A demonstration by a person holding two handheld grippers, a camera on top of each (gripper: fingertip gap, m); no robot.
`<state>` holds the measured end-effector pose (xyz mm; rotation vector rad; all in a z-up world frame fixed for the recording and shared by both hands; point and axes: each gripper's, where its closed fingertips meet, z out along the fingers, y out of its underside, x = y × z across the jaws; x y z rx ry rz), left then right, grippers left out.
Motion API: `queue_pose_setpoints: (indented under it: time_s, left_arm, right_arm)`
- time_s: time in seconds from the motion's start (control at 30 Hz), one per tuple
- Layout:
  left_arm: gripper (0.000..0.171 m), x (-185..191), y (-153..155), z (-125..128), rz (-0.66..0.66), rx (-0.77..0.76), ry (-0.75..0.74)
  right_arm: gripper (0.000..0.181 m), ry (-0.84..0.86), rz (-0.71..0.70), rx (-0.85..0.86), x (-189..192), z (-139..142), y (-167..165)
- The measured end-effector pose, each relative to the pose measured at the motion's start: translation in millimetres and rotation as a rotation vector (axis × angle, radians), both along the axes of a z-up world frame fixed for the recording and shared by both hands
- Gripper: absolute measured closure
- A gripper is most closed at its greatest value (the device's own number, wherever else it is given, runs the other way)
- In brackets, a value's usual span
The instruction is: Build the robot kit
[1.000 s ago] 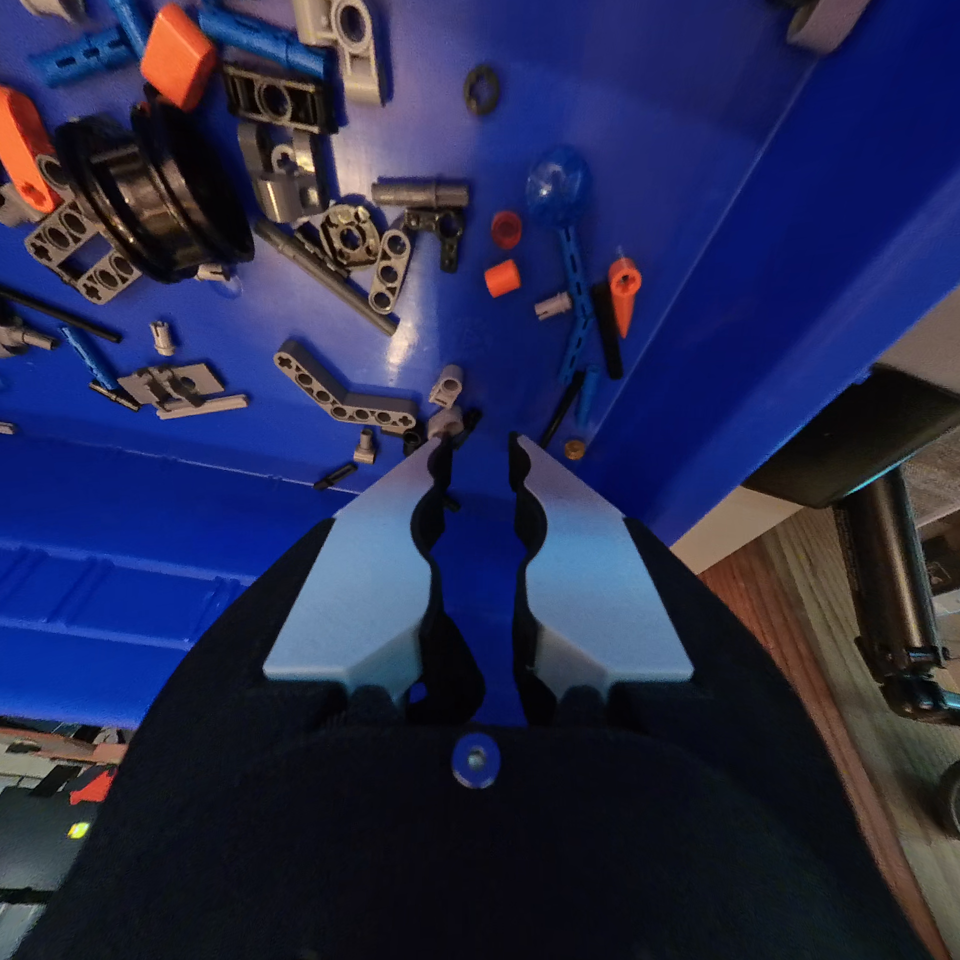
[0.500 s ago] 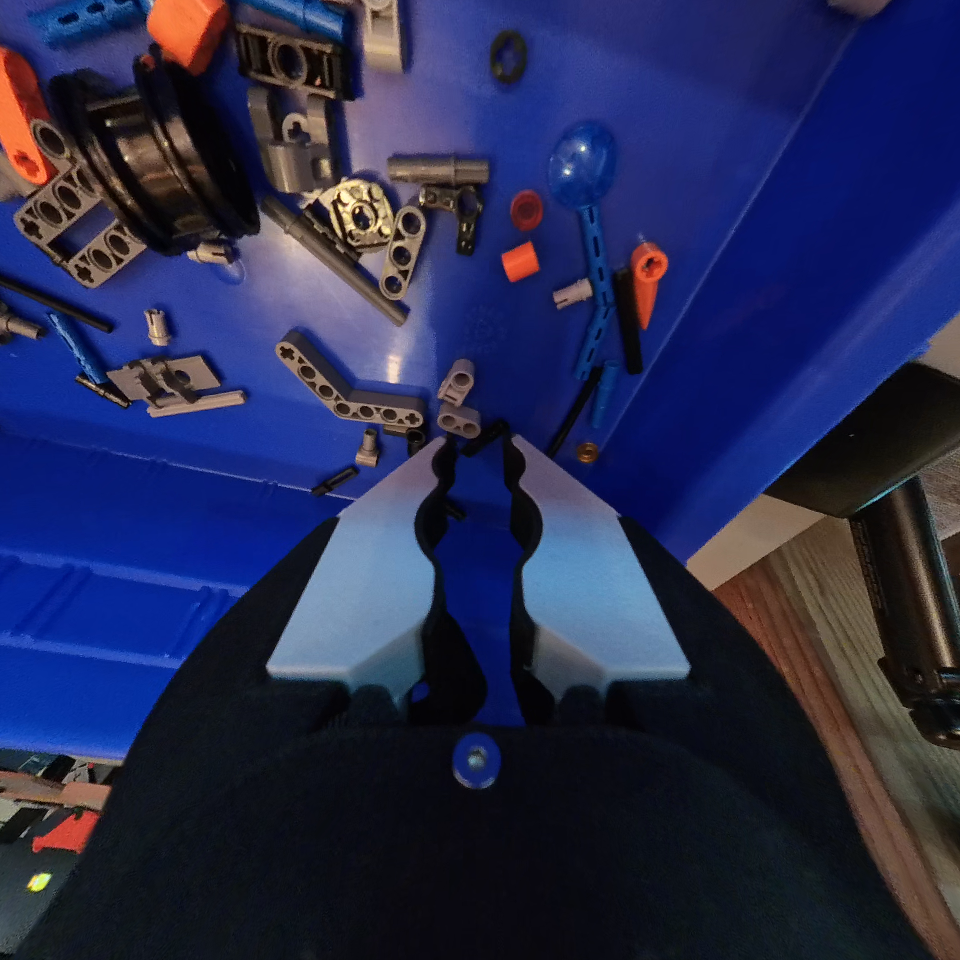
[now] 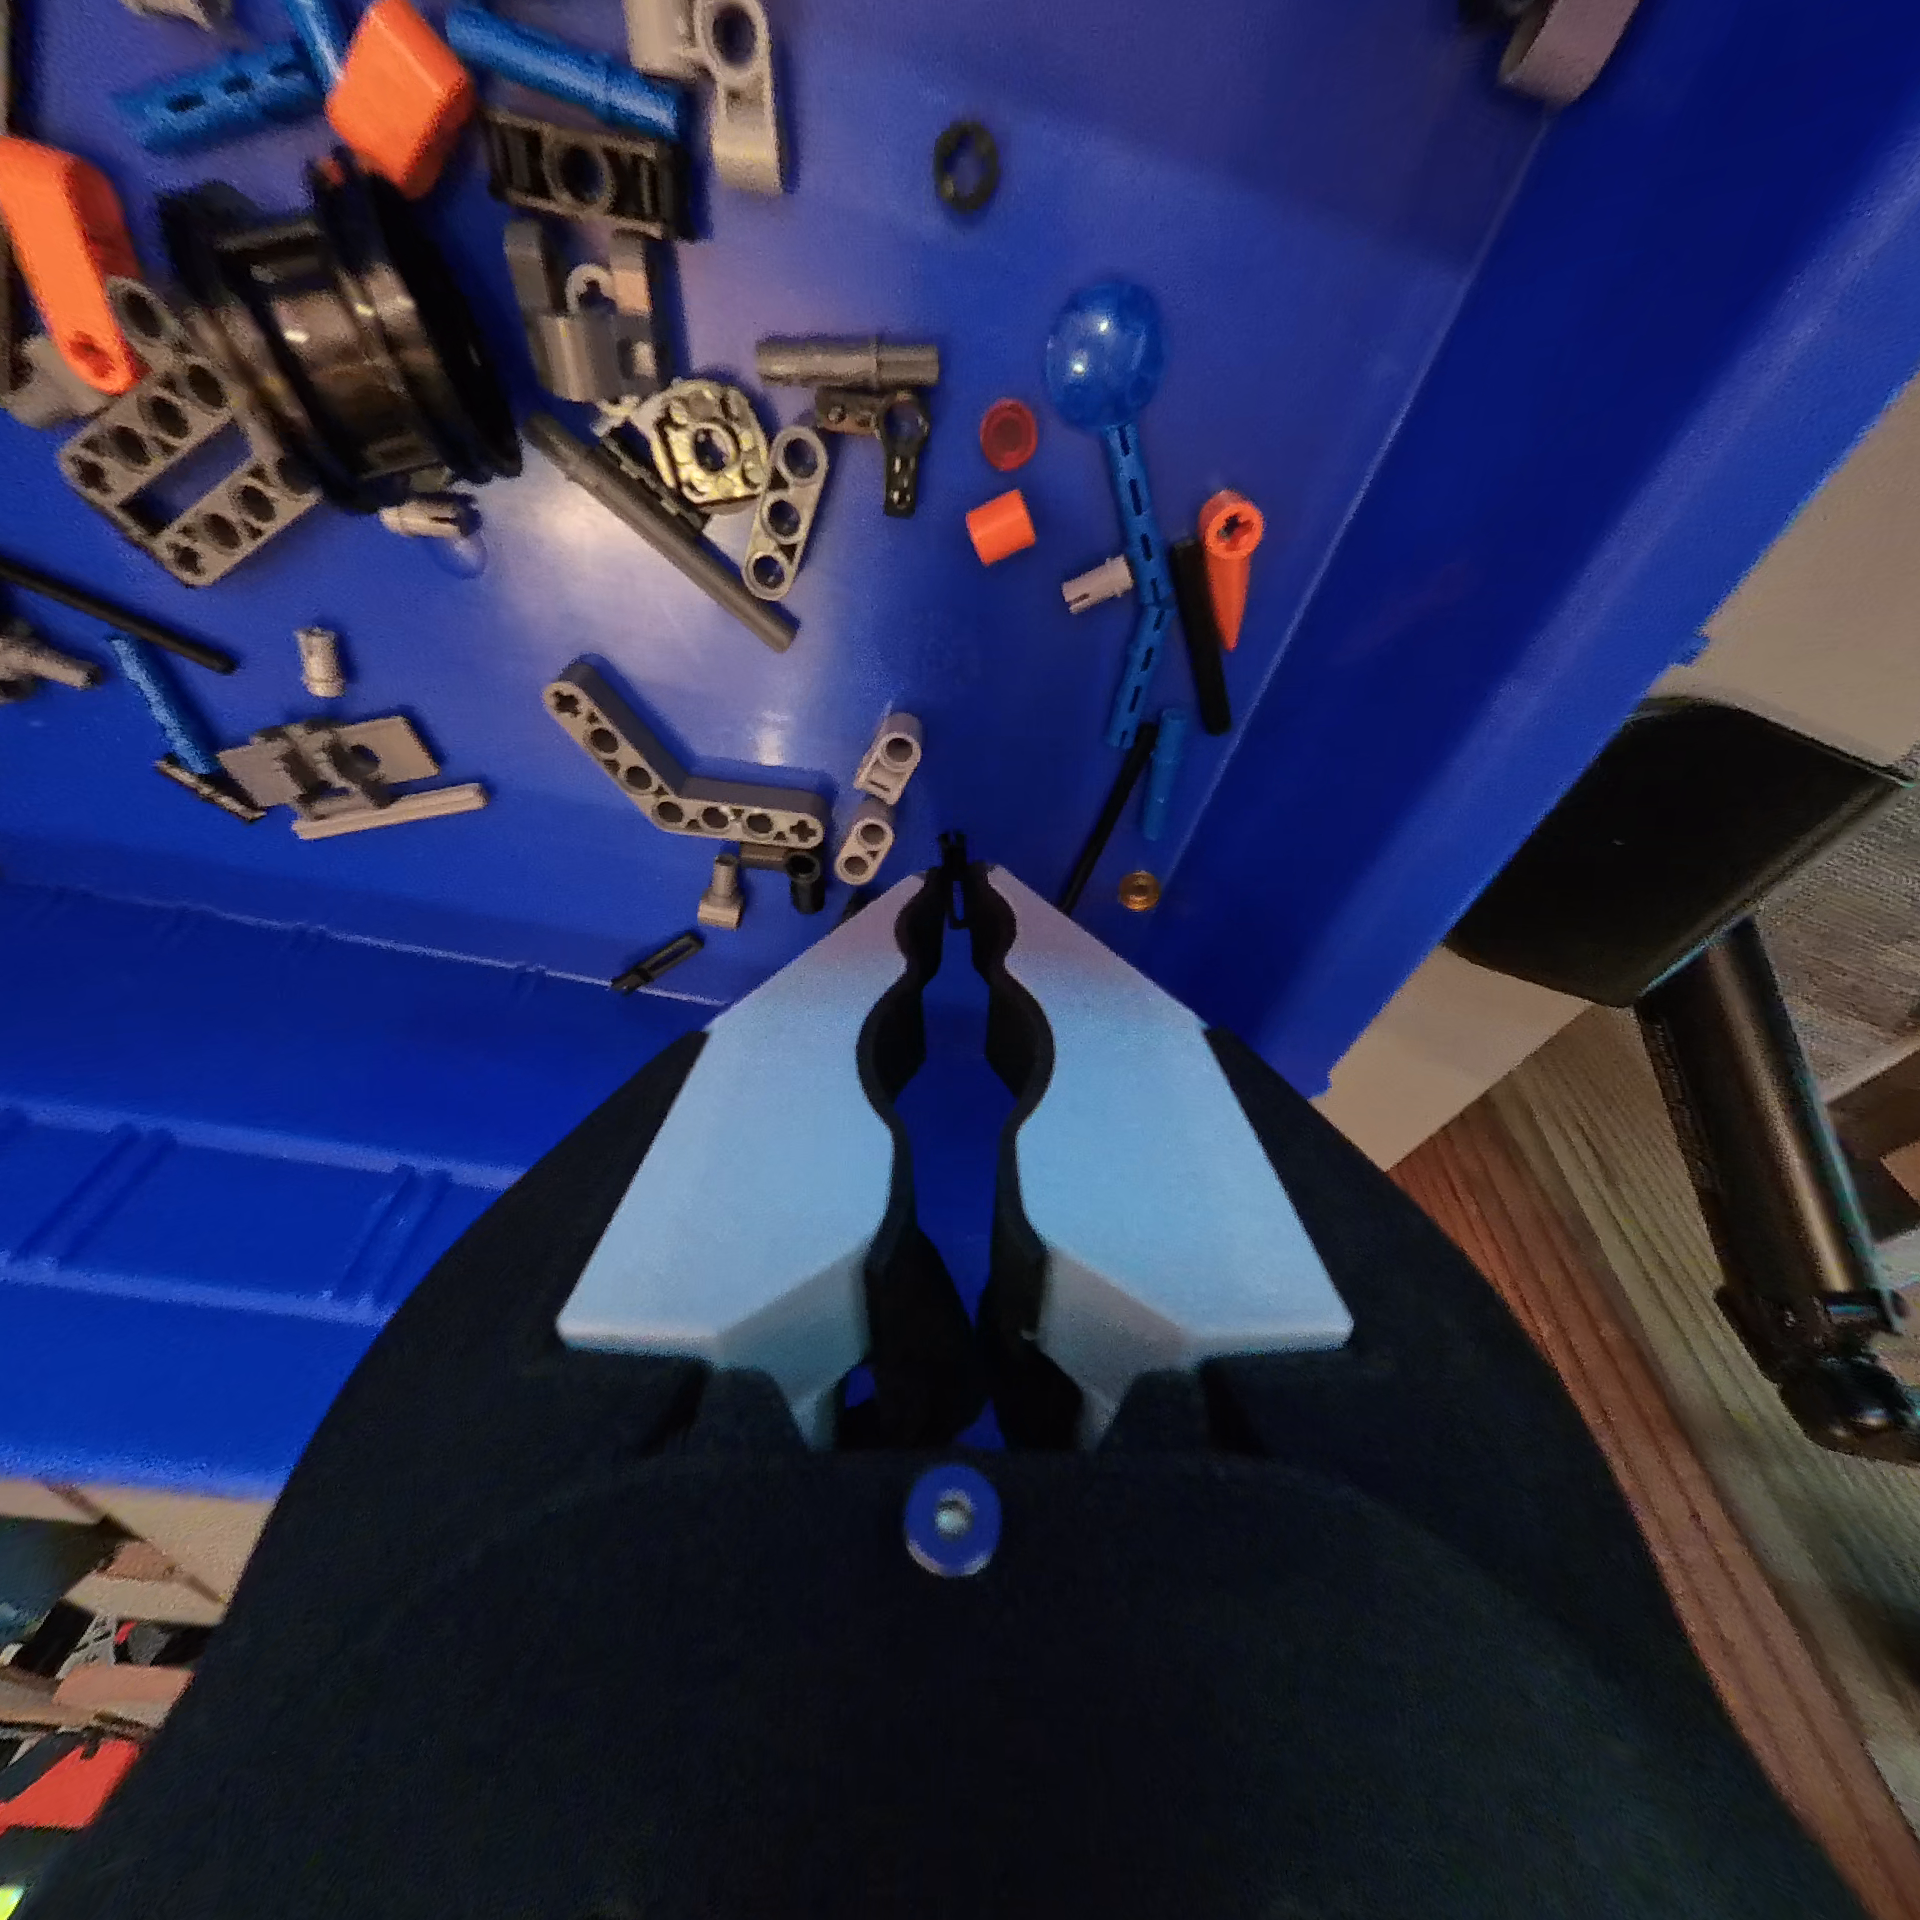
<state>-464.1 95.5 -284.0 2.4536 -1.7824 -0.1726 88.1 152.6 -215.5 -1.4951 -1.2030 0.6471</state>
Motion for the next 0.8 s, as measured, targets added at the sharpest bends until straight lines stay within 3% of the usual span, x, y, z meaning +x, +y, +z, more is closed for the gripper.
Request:
queue_pose_setpoints:
  time_s: [0.2,0.3,0.4,0.57,0.8]
  left_arm:
    - [0.169,45.4,24.6,68.5,-0.038,0.181,-0.131]
    - [0.169,100.9,35.8,100.0,-0.122,0.269,-0.21]
    - [0.169,168.5,29.9,111.6,-0.228,0.245,-0.299]
    - [0.169,248.3,22.9,84.7,-0.363,0.145,-0.332]
    - [0.169,287.9,28.9,22.7,-0.424,0.063,-0.286]
  right_arm:
    - [0.165,0.01,0.001,0.016,-0.3,5.1,-0.9]
    - [0.165,0.015,0.007,0.026,-2.1,8.3,-1.8]
    - [0.165,0.019,0.013,0.036,-3.7,11.0,-3.4]
    - [0.165,0.03,0.036,0.053,-6.5,16.8,-10.0]
    - [0.166,0.029,0.059,0.069,-9.8,19.7,-17.2]
